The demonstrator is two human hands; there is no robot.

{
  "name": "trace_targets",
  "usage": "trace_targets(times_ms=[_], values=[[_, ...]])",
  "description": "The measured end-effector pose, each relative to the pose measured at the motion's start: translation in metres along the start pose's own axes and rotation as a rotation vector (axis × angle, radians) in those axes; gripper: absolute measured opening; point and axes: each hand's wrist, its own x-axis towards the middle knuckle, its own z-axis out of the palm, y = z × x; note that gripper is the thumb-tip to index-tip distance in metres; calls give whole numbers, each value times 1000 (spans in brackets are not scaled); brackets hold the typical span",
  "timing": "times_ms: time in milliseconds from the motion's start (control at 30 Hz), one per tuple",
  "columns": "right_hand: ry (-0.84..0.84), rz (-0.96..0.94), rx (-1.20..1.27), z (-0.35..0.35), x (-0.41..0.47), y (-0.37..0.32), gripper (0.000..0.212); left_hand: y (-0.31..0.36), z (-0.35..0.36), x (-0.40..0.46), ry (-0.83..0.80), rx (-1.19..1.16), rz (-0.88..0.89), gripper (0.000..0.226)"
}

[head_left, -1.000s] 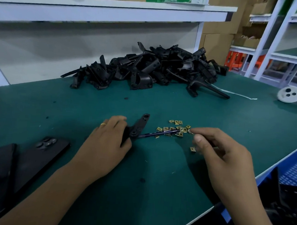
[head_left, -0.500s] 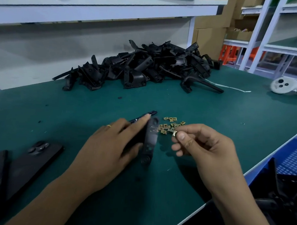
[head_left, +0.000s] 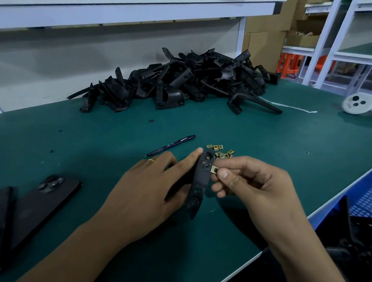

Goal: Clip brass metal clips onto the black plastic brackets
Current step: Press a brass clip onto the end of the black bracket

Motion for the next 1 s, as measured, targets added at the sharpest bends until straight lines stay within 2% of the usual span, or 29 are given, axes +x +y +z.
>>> trace_targets(times_ms=[167,333,733,800,900,1000], values=[[6,33,25,-1,0,-1,10,-1,1,0,30,43,33,67],[41,76,99,-2,0,-1,25,-2,1,0,32,58,39,68],[-3,106,34,-2,-1,-3,29,0,2,-1,-14,20,62,64],[53,25,-204,-7,0,-1,20,-2,2,-1,1,-25,14,65],[221,-122,-783,-28,2,1,20,-13,2,-3,44,-75,-101,68],[221,-97,-949,-41,2,1,16,-23,2,-7,48,-80,-182,66]])
